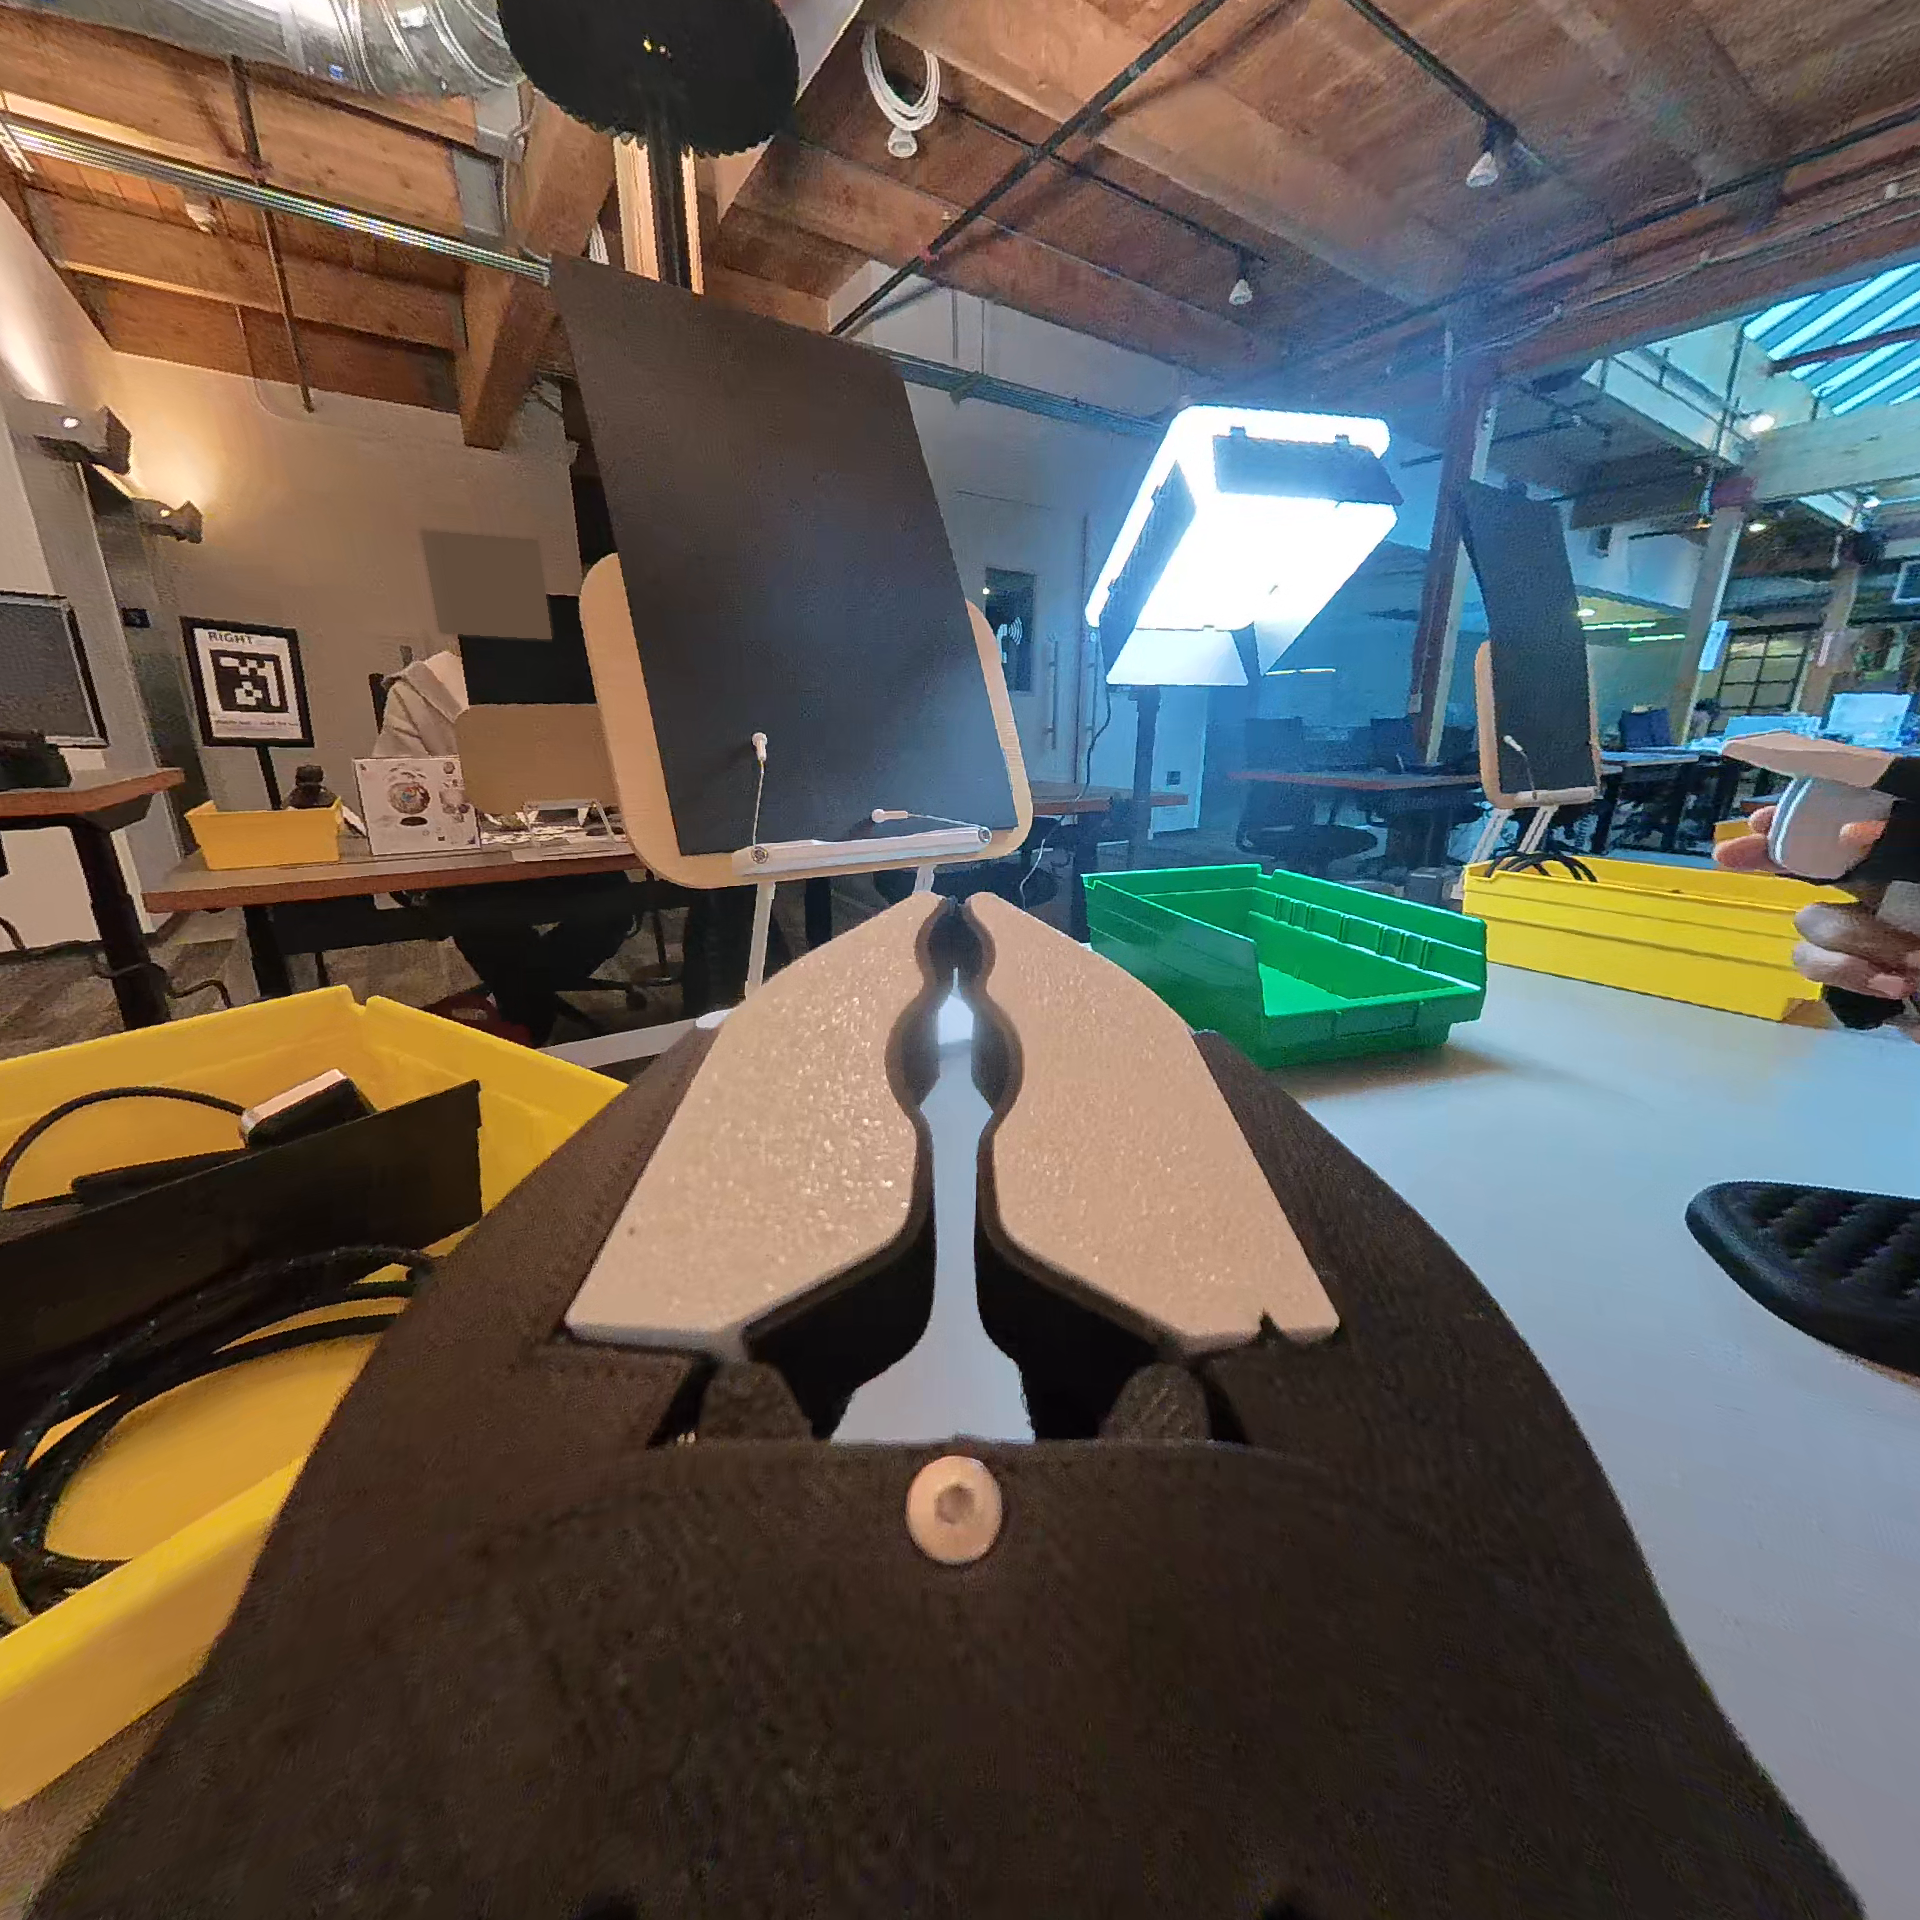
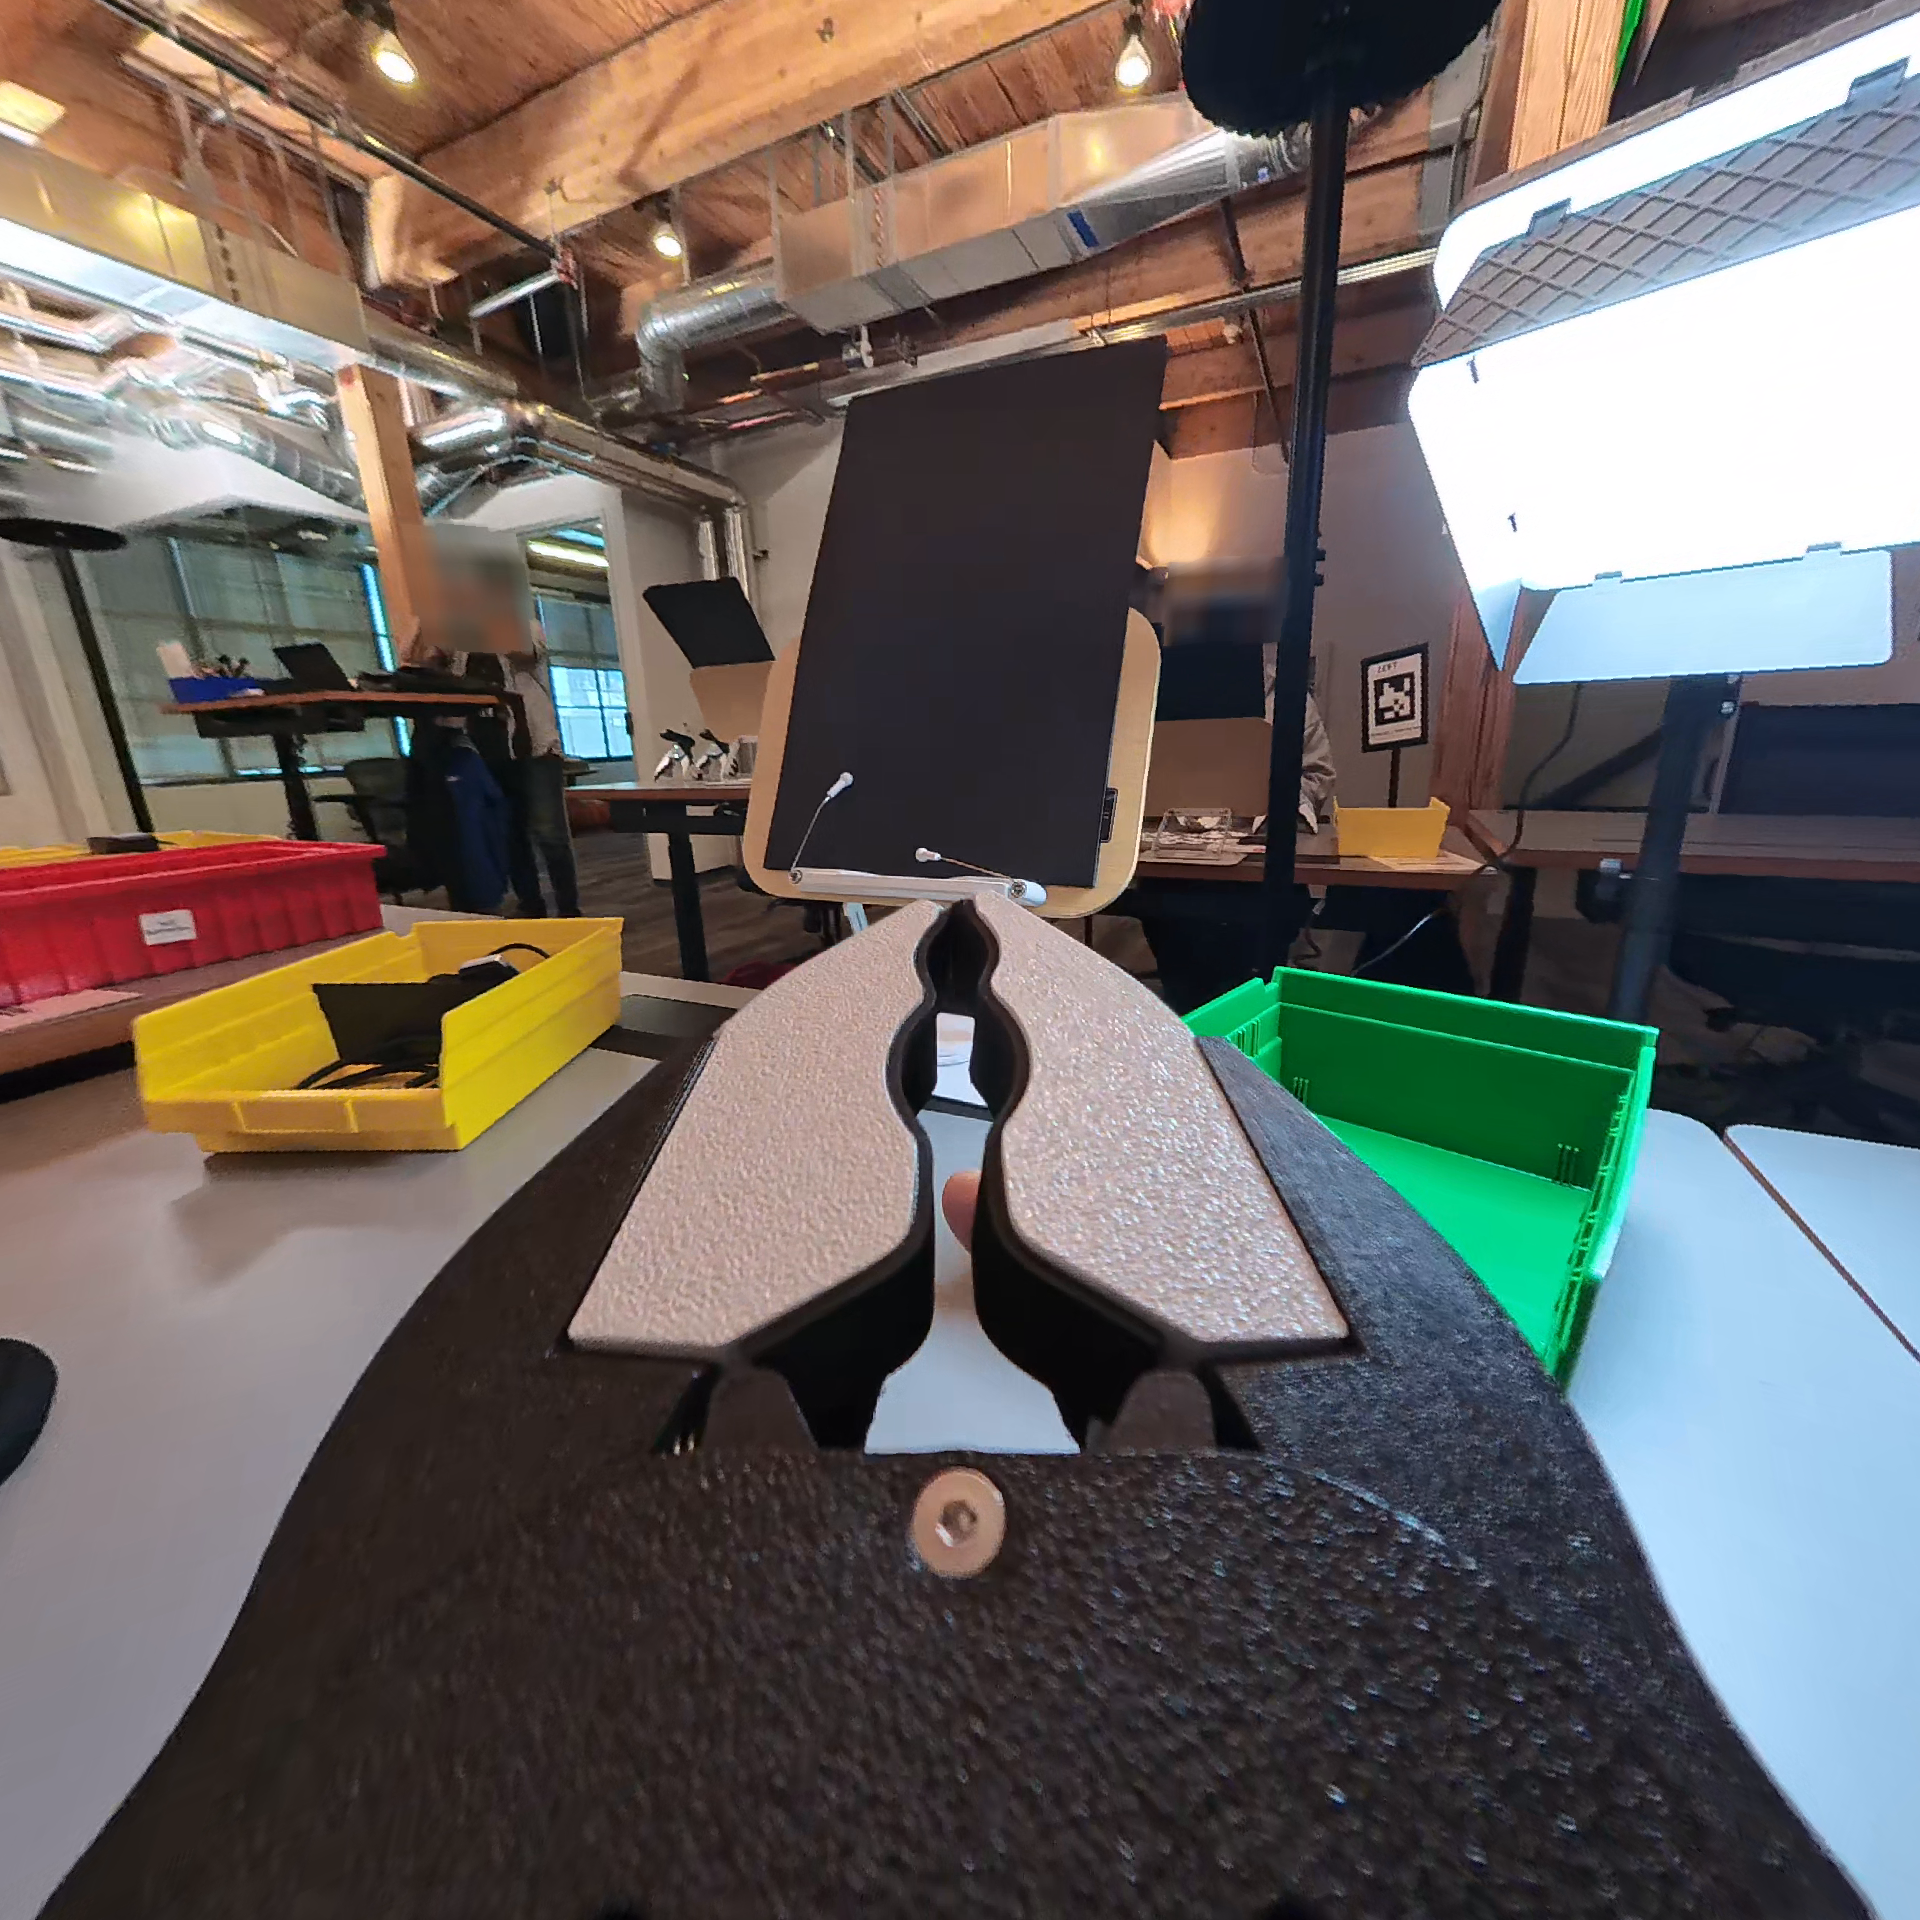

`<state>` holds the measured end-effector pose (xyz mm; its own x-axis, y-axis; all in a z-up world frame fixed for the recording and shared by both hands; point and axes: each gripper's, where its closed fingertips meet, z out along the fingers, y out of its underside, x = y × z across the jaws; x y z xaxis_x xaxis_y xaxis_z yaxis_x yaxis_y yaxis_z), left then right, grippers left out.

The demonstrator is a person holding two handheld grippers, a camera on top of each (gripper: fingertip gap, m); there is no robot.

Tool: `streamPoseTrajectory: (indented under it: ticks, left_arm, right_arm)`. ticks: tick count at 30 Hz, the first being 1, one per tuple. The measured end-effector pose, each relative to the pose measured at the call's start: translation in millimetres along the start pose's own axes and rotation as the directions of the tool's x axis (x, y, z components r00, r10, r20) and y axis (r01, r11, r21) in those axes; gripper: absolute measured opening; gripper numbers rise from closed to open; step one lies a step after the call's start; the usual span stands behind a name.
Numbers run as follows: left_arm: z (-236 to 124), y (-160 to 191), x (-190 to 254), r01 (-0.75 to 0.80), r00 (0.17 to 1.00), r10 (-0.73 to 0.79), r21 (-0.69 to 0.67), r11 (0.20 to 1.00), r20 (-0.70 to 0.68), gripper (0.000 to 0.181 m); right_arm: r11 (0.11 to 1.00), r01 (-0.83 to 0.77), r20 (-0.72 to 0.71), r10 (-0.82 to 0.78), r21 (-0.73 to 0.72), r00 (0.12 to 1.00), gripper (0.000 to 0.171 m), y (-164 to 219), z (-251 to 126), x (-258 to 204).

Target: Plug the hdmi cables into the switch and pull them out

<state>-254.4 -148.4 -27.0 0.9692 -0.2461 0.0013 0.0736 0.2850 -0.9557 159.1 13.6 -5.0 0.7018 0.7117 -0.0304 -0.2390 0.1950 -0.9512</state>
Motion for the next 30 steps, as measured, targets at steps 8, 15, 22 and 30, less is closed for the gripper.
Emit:
streamPoseTrajectory:
  ticks: [8,15,22,30]
  left_arm:
    - [-6.7,-1.6,-4.0,-0.003,1.0,0.003,0.019,1.0,0.005,0.0]
    - [-14.7,-5.4,-10.0,-0.009,1.0,0.008,0.051,0.999,0.021,0.0]
    - [-21.3,0.3,-23.5,-0.013,0.998,0.012,0.026,1.0,0.069,0.0]
    - [-1.6,3.8,-35.9,-0.03,0.994,0.04,-0.099,0.995,0.099,0.03]
  right_arm:
    - [1.0,0.02,0.015,-0.02,-0.002,1.0,0.0,2.0,0.3,-6.5]
    - [0.999,0.037,0.03,-0.037,-0.002,0.999,0.0,3.0,-0.4,-11.9]
    - [0.998,0.06,0.034,-0.059,-0.012,0.998,0.0,6.6,2.9,-15.6]
    - [0.989,0.15,0.03,-0.15,0.002,0.988,0.016,-17.4,21.9,-19.0]
